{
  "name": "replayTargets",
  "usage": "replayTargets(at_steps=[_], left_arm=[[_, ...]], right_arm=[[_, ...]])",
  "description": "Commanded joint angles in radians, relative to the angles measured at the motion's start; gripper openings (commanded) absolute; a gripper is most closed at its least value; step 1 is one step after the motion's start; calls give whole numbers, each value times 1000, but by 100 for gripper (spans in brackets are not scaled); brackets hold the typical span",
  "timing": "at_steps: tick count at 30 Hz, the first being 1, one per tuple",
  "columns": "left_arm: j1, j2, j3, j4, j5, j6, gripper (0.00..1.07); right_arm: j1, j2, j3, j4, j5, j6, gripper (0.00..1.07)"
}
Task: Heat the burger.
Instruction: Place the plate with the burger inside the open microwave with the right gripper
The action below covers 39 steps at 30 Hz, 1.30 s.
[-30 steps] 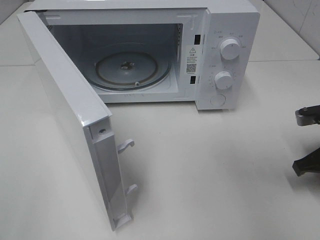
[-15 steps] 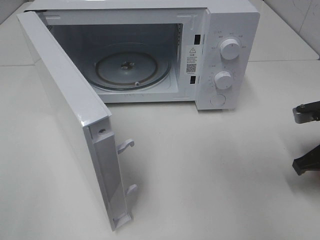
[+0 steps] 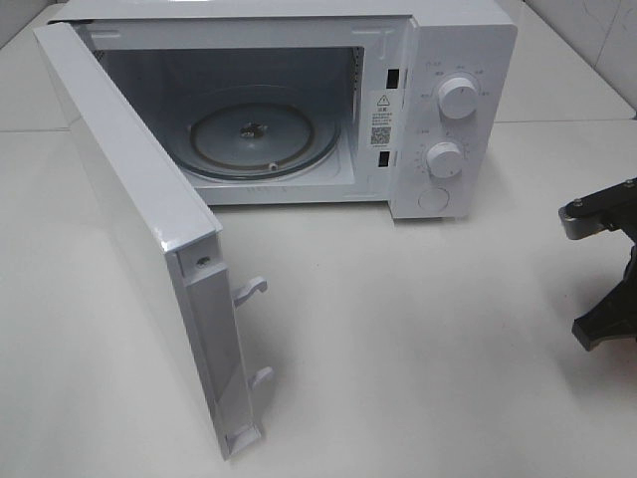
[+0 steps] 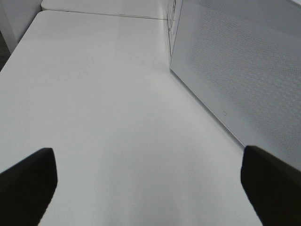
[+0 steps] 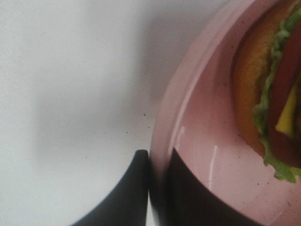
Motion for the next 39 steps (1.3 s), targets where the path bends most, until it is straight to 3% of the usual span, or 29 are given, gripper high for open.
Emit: replayTargets(at_steps=[1, 18, 31, 39], left_arm=[[-1, -13, 1, -2, -18, -1, 98], [-1, -13, 1, -2, -18, -1, 98], [-1, -13, 1, -3, -18, -1, 98], [-1, -13, 1, -3, -18, -1, 98]], right_arm=[[43, -44, -5, -76, 44, 33, 0], [175, -205, 4, -138, 143, 59, 0], [330, -287, 8, -157, 232, 59, 0], [440, -347, 83, -171, 233, 59, 0]])
